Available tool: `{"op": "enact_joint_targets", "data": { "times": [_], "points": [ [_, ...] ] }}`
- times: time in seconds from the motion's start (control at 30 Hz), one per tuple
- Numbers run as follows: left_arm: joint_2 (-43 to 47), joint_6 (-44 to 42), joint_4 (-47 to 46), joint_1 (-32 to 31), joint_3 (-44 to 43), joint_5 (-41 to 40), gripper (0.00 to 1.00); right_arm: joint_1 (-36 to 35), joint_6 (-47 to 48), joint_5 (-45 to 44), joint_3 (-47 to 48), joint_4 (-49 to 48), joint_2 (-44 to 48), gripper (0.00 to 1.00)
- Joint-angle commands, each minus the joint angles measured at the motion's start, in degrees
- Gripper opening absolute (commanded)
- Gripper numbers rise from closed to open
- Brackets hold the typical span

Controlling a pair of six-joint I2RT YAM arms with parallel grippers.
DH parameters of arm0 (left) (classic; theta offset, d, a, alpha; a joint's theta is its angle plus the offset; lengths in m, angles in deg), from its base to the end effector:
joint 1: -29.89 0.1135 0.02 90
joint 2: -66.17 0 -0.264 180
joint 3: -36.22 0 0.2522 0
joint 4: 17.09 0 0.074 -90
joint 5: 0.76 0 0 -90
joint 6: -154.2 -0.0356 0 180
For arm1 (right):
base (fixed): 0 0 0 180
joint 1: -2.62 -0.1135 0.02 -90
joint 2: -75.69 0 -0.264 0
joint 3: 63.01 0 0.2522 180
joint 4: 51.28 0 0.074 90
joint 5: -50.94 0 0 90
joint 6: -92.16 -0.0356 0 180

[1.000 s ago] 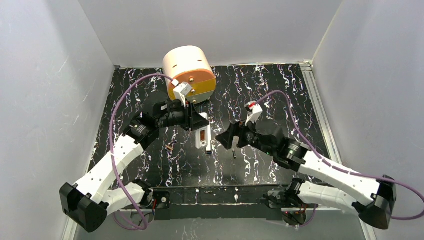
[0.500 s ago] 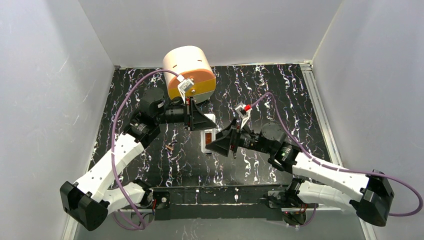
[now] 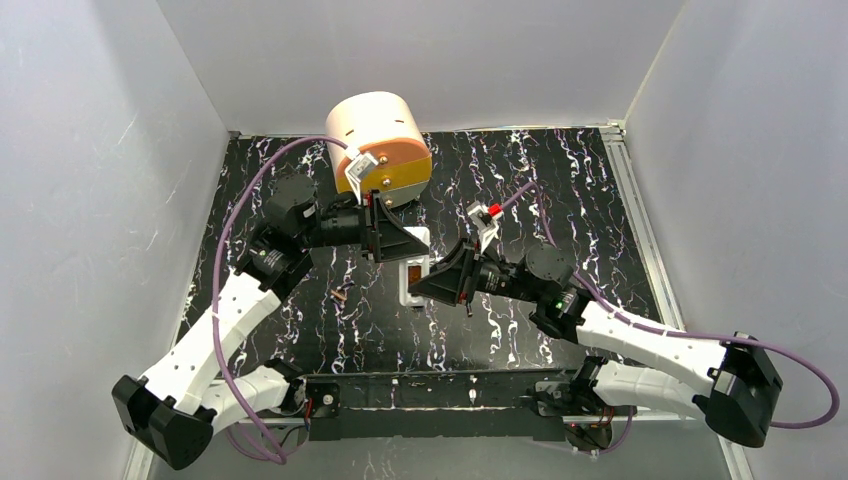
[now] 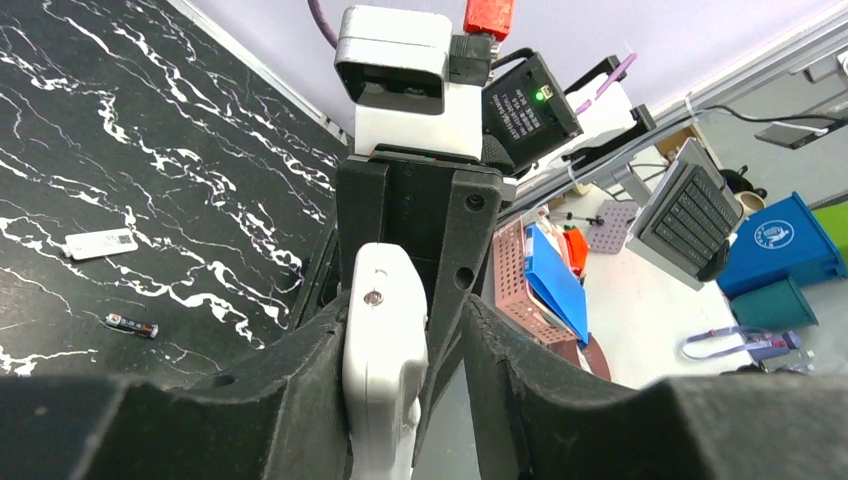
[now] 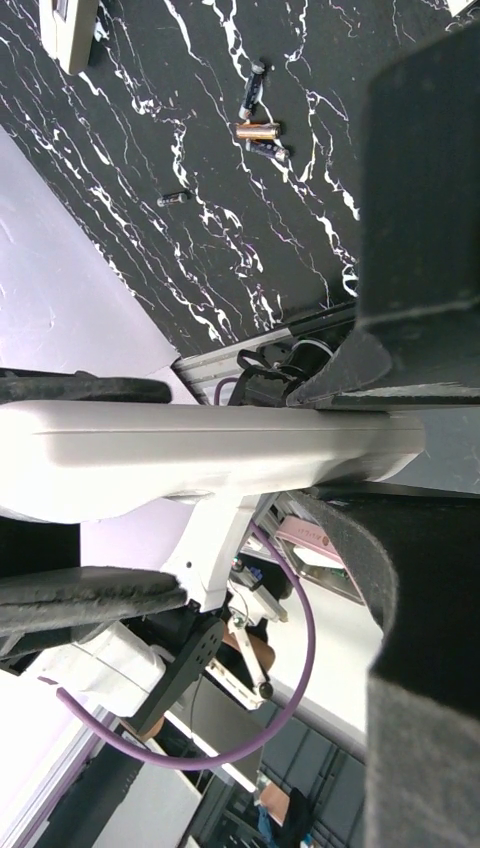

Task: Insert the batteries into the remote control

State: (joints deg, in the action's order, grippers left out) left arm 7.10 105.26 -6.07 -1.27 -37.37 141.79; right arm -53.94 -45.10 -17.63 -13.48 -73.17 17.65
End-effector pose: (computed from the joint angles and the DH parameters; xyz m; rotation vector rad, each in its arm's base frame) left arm 0.1770 -0.1400 0.4090 0.6951 1.6585 -1.6326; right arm 0.1180 0.2024 0.3250 -0.4963 1.5166 1.7271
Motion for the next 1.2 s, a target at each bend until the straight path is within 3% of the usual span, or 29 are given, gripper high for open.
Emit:
{"op": "enact_joint_targets", "data": {
  "times": [0.0,0.2,0.27,0.33,0.37,0.4,0.5,0.57,0.73,0.9,1.07,1.17],
  "points": [
    [2.73,1.71,-1.27,0.66,-2.60,-0.76,0.40,1.31,-0.45,1.86,0.98,-2.59,0.05,0.26],
    [2.34,2.39,-1.56,0.68,-1.14,-0.88,0.30,1.59,-0.35,3.40,1.36,-2.40,-0.61,0.26],
    [2.10,2.37,-1.56,0.66,-0.99,-0.89,0.19,1.61,-0.12,4.00,1.55,-1.96,-1.19,0.26],
    [1.76,2.13,-1.56,0.65,-1.03,-0.80,0.00,1.62,0.02,4.45,1.54,-1.49,-1.61,0.28],
    [1.75,1.65,-1.56,0.66,-1.00,-0.81,0.00,1.62,0.15,4.37,1.50,-0.91,-1.67,0.33],
    [1.97,1.00,-1.59,0.66,-0.88,-1.70,0.00,1.69,0.41,4.13,1.43,-0.23,-1.50,0.45],
    [2.89,-2.38,0.48,0.66,0.01,-6.46,0.00,1.87,2.23,0.51,2.77,6.40,-0.72,0.86],
    [3.33,-5.22,4.83,0.66,0.52,-11.67,0.00,2.43,4.20,-1.18,4.66,10.97,-1.06,0.97],
    [3.38,-9.30,15.21,0.71,1.69,-34.02,0.00,2.65,8.44,-7.27,7.29,18.74,-1.77,0.99],
    [3.48,-10.86,26.36,0.73,2.02,-54.65,0.00,3.52,9.30,-21.70,8.40,31.34,-1.33,0.96],
    [3.98,-13.44,27.89,0.75,3.58,-57.59,0.00,4.52,9.49,-38.66,13.63,52.21,-7.28,0.79],
    [3.91,-14.24,26.99,0.72,4.48,-57.10,0.00,4.56,9.21,-45.43,18.71,62.48,-13.81,0.74]
  ]
}}
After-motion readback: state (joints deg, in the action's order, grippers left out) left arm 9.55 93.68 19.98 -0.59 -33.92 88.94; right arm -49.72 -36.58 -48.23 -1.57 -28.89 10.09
